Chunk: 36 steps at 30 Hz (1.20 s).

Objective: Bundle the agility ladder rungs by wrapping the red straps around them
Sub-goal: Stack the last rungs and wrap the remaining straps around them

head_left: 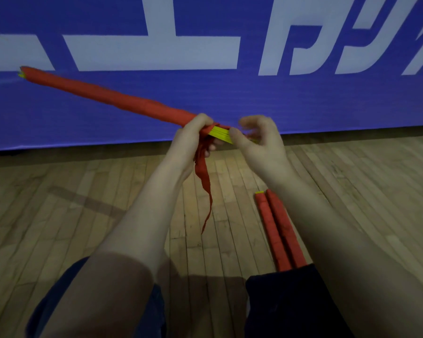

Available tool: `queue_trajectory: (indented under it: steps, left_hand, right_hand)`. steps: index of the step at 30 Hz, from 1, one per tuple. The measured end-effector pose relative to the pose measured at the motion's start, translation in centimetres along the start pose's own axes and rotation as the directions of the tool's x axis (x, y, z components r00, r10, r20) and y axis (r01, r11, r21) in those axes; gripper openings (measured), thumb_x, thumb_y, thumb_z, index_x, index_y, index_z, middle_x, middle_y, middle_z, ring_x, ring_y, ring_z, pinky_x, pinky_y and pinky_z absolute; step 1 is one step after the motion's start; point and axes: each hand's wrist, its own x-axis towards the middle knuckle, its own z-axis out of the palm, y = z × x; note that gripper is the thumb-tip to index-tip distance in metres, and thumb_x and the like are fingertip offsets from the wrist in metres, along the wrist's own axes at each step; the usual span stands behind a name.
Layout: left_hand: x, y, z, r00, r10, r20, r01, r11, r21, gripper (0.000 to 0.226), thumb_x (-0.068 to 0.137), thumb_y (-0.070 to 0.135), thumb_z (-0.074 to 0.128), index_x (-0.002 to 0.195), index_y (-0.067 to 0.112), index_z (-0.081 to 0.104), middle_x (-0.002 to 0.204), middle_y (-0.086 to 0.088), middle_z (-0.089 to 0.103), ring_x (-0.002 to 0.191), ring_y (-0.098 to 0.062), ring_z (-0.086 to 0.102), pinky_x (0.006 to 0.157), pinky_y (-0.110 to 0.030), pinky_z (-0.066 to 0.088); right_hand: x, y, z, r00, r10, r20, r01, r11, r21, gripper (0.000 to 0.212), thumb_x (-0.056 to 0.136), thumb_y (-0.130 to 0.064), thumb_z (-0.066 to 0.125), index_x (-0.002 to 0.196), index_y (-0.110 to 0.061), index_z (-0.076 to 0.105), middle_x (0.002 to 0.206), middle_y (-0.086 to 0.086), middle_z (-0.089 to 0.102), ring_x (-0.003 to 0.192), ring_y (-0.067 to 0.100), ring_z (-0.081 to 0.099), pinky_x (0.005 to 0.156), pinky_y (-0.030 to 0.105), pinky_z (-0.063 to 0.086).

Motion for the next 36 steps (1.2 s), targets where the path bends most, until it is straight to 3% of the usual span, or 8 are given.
queue_trajectory:
  steps: [2,4,8,13,21,24,31,36]
  left_hand:
    - [0.1,0.0,-0.3,1.0,-0.008,-0.005,0.008,1.0,0.019,0.022,0.067,0.033,0.054,0.068,0.012,0.06,0.052,-0.004,0.059,0.039,-0.011,0.046,0.037,-0.016,0.033]
    - [0.1,0.0,-0.5,1.0,-0.024,0.012,0.023,0.997,0.068,0.021,0.065,0.031,0.054,0.064,0.011,0.059,0.049,-0.003,0.058,0.036,-0.011,0.044,0.036,-0.014,0.031]
    - [-0.4,0.2,-0.7,0.992,-0.021,0.124,0.0,0.986,0.168,0.027,0.08,0.021,0.048,0.057,0.009,0.058,0.047,-0.004,0.056,0.037,-0.013,0.043,0.037,-0.017,0.03]
    - [-0.6,0.2,-0.6,0.97,-0.034,0.24,-0.021,0.975,0.222,0.029,0.066,0.032,0.051,0.06,0.004,0.061,0.053,-0.011,0.052,0.043,-0.017,0.043,0.041,-0.023,0.032]
    - [0.0,1.3,-1.5,0.947,0.027,0.32,-0.102,0.97,0.221,0.044,0.074,0.047,0.054,0.074,0.005,0.066,0.064,-0.017,0.053,0.054,-0.025,0.044,0.043,-0.026,0.034]
    - [-0.2,1.4,-1.7,0.95,0.049,0.308,-0.119,0.97,0.211,0.062,0.08,0.056,0.06,0.088,-0.005,0.066,0.069,-0.02,0.054,0.051,-0.022,0.047,0.041,-0.023,0.038]
    - [-1.2,0.9,-0.6,0.946,0.158,0.284,-0.199,0.973,0.121,0.044,0.099,0.033,0.04,0.07,0.005,0.059,0.05,0.002,0.06,0.04,-0.005,0.049,0.043,-0.016,0.038]
    - [-1.0,1.4,-1.0,0.927,0.175,0.332,-0.223,0.968,0.111,0.032,0.099,0.015,0.047,0.074,0.004,0.063,0.054,0.0,0.062,0.041,-0.004,0.049,0.042,-0.015,0.035]
  right_hand:
    - [0.5,0.2,-0.7,0.944,0.225,0.24,-0.252,0.964,0.087,0.013,0.089,-0.031,0.067,0.096,-0.02,0.065,0.115,0.003,0.059,0.097,0.009,0.058,0.088,0.021,0.047]
    - [0.7,0.6,-1.3,0.835,0.303,0.459,-0.404,0.904,0.138,0.026,0.091,-0.03,0.062,0.107,-0.011,0.069,0.108,0.01,0.069,0.087,0.014,0.065,0.078,0.032,0.054]
    - [0.7,0.9,-1.8,0.69,0.284,0.666,-0.495,0.856,0.149,0.039,0.086,-0.025,0.06,0.116,0.002,0.062,0.082,0.01,0.066,0.062,0.02,0.061,0.054,0.028,0.047]
    - [-0.1,1.0,-1.8,0.543,0.15,0.826,-0.632,0.721,0.284,0.035,0.08,-0.021,0.06,0.11,-0.003,0.06,0.095,0.016,0.064,0.061,0.021,0.061,0.051,0.027,0.049]
    - [-0.5,-0.1,-0.8,0.735,0.102,0.67,-0.624,0.487,0.611,0.028,0.073,-0.012,0.056,0.097,0.003,0.058,0.068,0.01,0.061,0.048,0.009,0.054,0.043,0.015,0.043]
    - [-0.1,-0.1,-0.8,0.78,0.107,0.617,-0.581,0.49,0.65,0.018,0.076,-0.012,0.053,0.088,0.0,0.057,0.062,0.007,0.059,0.043,0.005,0.048,0.038,0.012,0.037]
    - [0.2,0.0,-0.9,0.834,0.091,0.545,-0.516,0.482,0.709,0.026,0.077,-0.029,0.057,0.09,-0.006,0.056,0.06,0.002,0.058,0.044,0.003,0.049,0.04,0.011,0.038]
    - [0.9,0.4,-1.6,0.896,0.11,0.43,-0.409,0.58,0.704,0.005,0.088,-0.008,0.056,0.085,-0.006,0.053,0.058,0.003,0.053,0.043,0.008,0.046,0.04,0.017,0.033]
